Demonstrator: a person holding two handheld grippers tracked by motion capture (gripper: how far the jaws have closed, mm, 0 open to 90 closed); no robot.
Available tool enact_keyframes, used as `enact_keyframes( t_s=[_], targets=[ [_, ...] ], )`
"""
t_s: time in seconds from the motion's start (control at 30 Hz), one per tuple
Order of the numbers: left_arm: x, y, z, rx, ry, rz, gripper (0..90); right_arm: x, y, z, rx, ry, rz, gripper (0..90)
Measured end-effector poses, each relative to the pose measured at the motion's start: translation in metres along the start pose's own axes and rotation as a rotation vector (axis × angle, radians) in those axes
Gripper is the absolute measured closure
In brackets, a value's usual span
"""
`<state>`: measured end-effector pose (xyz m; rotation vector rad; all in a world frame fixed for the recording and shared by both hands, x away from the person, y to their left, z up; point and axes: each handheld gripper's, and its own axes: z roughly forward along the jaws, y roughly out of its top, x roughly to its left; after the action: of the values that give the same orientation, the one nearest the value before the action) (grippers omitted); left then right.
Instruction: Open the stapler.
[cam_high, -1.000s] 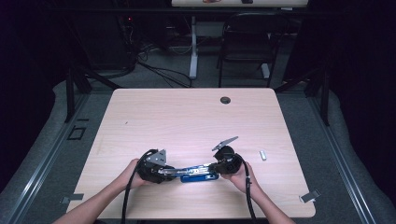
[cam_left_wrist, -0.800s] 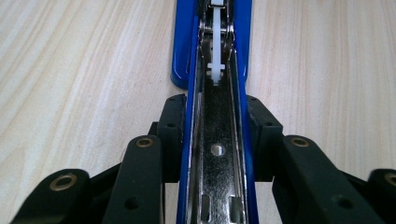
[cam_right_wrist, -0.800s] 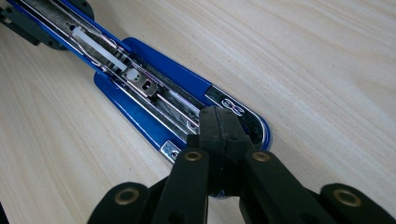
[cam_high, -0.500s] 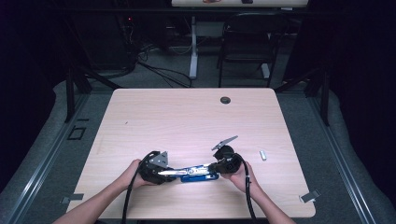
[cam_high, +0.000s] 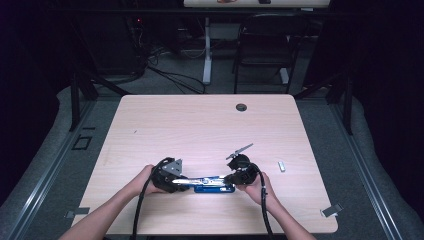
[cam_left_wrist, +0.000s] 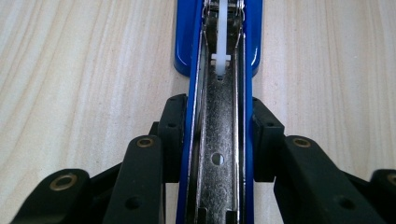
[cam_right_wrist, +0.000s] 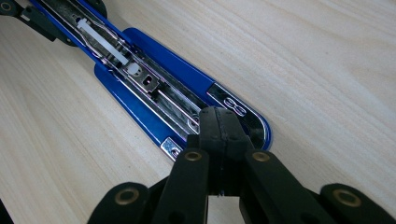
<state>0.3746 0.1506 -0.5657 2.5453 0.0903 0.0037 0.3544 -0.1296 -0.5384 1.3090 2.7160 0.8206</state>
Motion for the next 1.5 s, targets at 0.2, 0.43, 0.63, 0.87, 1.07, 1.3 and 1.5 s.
enact_keyframes(
  t_s=[0.2, 0.43, 0.63, 0.87, 1.07, 1.3, 1.5],
  targets=[
    [0.0, 0.001, 0.0, 0.005, 0.012, -0.006, 65.0, 0.004, 0.002, -0.003, -0.058, 0.03, -0.05, 88.6],
    [-0.001, 0.0, 0.0, 0.004, 0.014, -0.01, 64.8, 0.021, 0.01, 0.004, -0.064, -0.007, -0.139, 87.4],
    [0.0, 0.0, 0.0, 0.001, 0.012, -0.013, 64.6, 0.039, 0.021, 0.012, -0.098, 0.011, -0.178, 87.4],
    [-0.001, 0.0, 0.0, 0.003, 0.016, -0.013, 64.3, 0.062, 0.042, 0.032, -0.1, 0.043, -0.239, 87.6],
    [-0.004, 0.003, -0.003, 0.042, 0.058, -0.024, 58.0, 0.061, 0.046, 0.036, -0.074, 0.068, -0.223, 89.4],
    [-0.007, -0.01, -0.026, -0.018, 0.062, -0.082, 60.6, 0.06, 0.044, 0.037, -0.089, 0.081, -0.193, 90.0],
    [-0.008, -0.011, -0.026, -0.008, 0.055, -0.062, 62.9, 0.06, 0.044, 0.037, -0.078, 0.075, -0.197, 90.0]
  ],
)
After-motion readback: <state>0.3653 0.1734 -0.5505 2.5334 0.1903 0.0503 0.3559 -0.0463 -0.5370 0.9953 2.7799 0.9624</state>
